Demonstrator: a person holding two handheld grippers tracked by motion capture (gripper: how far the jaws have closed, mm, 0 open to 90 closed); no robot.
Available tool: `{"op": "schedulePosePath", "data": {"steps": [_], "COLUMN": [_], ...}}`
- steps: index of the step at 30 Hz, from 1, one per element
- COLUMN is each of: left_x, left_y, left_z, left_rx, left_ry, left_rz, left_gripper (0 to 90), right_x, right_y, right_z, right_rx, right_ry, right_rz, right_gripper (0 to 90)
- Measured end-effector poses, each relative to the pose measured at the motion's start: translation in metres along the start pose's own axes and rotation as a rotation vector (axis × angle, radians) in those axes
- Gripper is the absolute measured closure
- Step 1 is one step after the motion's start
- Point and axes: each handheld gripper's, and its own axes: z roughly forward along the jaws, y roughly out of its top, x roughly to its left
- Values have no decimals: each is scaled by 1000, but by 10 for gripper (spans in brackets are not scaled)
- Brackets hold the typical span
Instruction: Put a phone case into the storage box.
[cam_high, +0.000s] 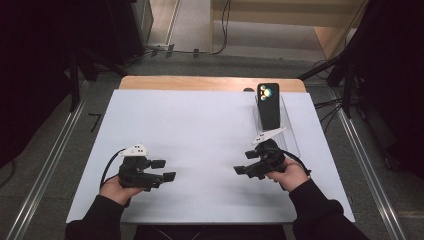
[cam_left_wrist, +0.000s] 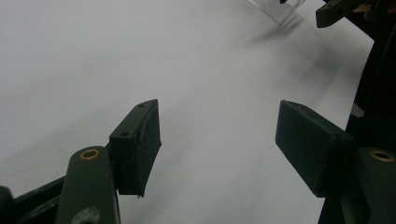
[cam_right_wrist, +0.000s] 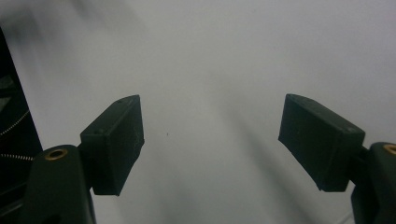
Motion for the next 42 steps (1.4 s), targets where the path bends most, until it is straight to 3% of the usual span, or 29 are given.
{"op": "schedulePosePath", "data": {"steps": [12, 23, 42], "left_x": [-5, -6, -1], "left_y": [-1, -2, -6], "left_z": [0, -1, -5], "left_rx": [5, 3, 0], "left_ry": [-12, -18, -3], "left_rz": [14, 12, -2], "left_gripper": [312, 312, 312], "right_x": [-4, -8, -18], "right_y": [-22, -40, -56], "right_z": [-13, -21, -29], "right_rx": [-16, -7, -2], "right_ry": [12, -7, -20], "right_rz": [27, 44, 75], "right_gripper": [204, 204, 205]}}
